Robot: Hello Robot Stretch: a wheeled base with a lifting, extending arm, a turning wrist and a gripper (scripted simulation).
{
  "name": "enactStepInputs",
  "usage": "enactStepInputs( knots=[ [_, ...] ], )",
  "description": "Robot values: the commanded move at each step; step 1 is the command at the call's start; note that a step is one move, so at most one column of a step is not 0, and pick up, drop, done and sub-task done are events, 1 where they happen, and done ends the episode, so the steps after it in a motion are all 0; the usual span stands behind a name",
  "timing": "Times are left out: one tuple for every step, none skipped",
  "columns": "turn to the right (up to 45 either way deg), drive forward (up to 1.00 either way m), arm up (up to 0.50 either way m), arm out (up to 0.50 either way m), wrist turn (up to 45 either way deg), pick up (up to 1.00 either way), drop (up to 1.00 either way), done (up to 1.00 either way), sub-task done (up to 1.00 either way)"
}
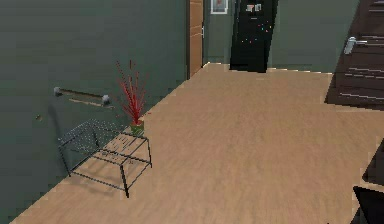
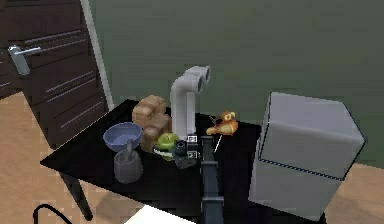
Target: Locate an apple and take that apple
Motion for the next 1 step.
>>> enactStepInputs(
  knots=[
    [0.0, 0.0, 0.0, 0.0, 0.0, 0.0, 0.0, 1.0, 0.0]
  ],
)
